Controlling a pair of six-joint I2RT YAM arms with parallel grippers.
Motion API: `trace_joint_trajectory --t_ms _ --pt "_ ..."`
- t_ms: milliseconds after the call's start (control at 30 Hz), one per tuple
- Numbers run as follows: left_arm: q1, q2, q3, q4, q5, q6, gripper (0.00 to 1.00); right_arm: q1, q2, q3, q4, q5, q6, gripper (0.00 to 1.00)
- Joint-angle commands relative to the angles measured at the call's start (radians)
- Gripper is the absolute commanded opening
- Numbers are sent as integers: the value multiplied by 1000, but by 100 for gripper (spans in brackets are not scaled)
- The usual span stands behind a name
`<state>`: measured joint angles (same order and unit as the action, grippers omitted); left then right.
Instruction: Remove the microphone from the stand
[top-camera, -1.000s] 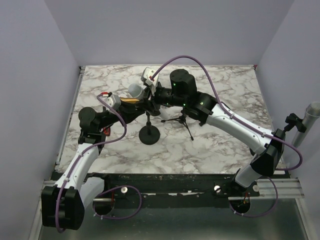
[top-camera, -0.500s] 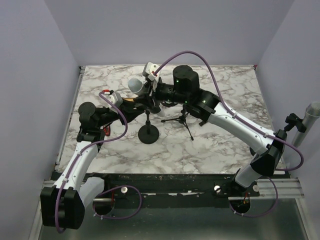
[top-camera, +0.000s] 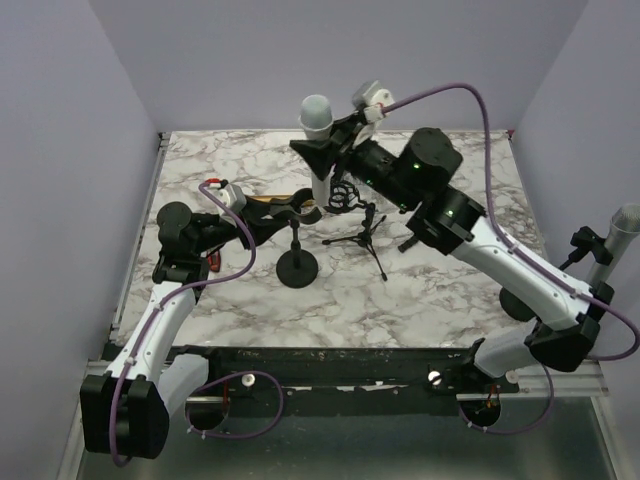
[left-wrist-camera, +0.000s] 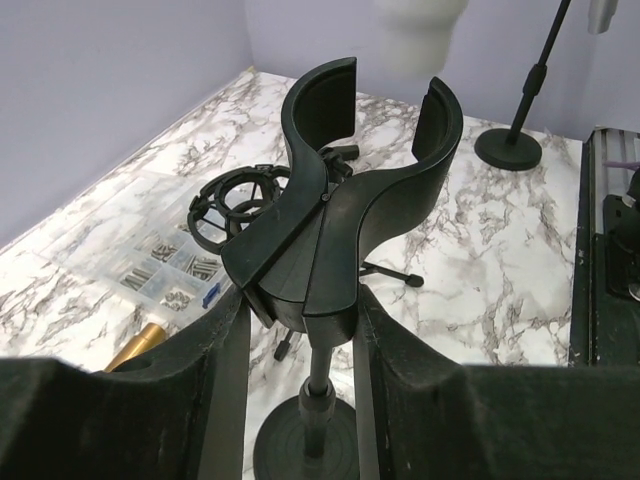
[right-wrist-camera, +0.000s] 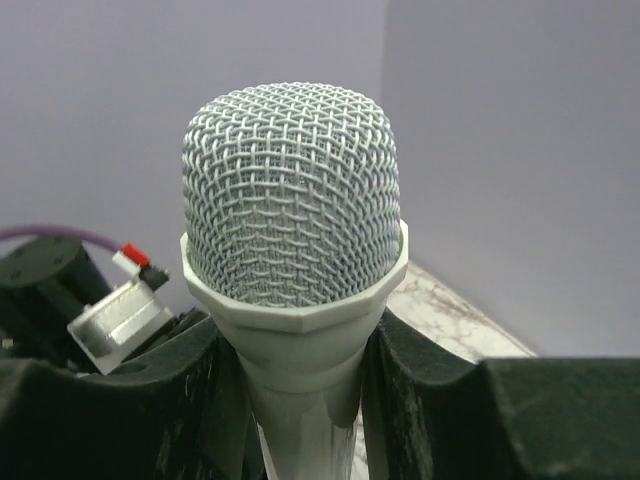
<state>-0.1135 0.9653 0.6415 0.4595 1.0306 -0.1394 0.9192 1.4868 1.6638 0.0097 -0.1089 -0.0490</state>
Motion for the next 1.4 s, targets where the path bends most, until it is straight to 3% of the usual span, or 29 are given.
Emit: trace_joint_trajectory --t_ms 0,233,400,600,733,867,900,1033,1167,1367 --pt "0 11 10 -56 -23 48 0 0 -150 -77 205 340 100 1" --pt "-2 10 26 -94 -32 50 3 0 -262 -174 83 699 72 1" --pt "0 7 38 -110 -62 26 35 0 -384 -352 -87 837 98 1" --pt "-1 -21 31 -97 -76 -5 51 0 -510 -592 -258 944 225 1" --pt "-1 -41 23 -86 -90 -18 59 0 -547 -651 -335 875 361 1" --pt "-2 -52 21 -81 -95 -32 86 0 -531 -674 -358 796 386 1" --pt "-1 -56 21 -81 -97 -35 97 0 -519 -668 -375 795 393 1" --pt "-1 -86 15 -78 -103 -43 99 0 -464 -622 -476 804 449 1" --pt "-3 -127 6 -70 -121 -50 99 0 -439 -642 -502 704 460 1" --pt "-1 -175 2 -71 -158 -72 99 -1 -359 -637 -656 705 623 1"
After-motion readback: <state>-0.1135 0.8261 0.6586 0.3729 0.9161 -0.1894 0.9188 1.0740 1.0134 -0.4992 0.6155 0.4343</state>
